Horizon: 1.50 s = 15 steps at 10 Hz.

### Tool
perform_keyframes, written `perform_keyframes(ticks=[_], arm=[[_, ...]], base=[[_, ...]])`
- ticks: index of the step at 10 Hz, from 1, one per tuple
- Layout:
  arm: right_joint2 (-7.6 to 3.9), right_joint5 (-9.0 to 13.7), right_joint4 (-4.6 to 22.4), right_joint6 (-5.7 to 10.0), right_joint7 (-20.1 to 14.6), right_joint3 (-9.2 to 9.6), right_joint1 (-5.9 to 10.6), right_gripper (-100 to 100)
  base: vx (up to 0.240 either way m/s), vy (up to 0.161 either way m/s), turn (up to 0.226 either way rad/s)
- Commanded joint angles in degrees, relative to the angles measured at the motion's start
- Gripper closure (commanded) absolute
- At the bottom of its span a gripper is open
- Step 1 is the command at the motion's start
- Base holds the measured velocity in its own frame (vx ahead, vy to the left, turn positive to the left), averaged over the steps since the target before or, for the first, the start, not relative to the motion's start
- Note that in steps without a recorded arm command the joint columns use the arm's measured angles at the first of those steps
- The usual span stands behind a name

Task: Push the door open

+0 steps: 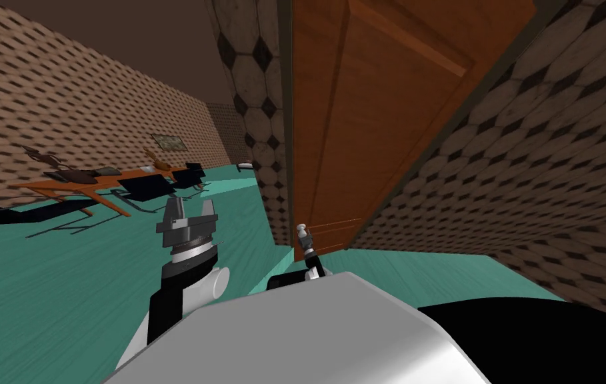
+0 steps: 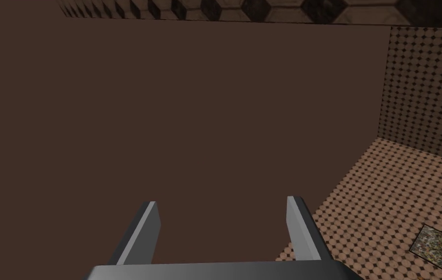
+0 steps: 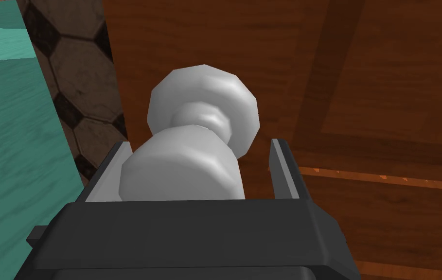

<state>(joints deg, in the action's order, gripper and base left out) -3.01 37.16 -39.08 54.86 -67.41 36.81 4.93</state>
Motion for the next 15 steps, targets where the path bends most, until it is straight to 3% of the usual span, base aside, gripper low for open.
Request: perform_keyframes(ticks=[1,3,9,15], arm=[[-1.16,0.7,-1.2,0.32,0.9,-0.52,-1.43,100],[-1.22,1.0,-1.6,0.38,1.3,-0.52,-1.84,100],[-1.14,3.1,-5.7,0.97,5.1,-0.53,-5.81,100],[0.37,5.7,-10.6,1.65,9.5,-0.54,-10.46,100]], base=[[-0.119,-0.125,0.214],[-0.085,-0.066,0.079],[-0.121,-0.105,0.258],[-0.170,-0.101,0.310]])
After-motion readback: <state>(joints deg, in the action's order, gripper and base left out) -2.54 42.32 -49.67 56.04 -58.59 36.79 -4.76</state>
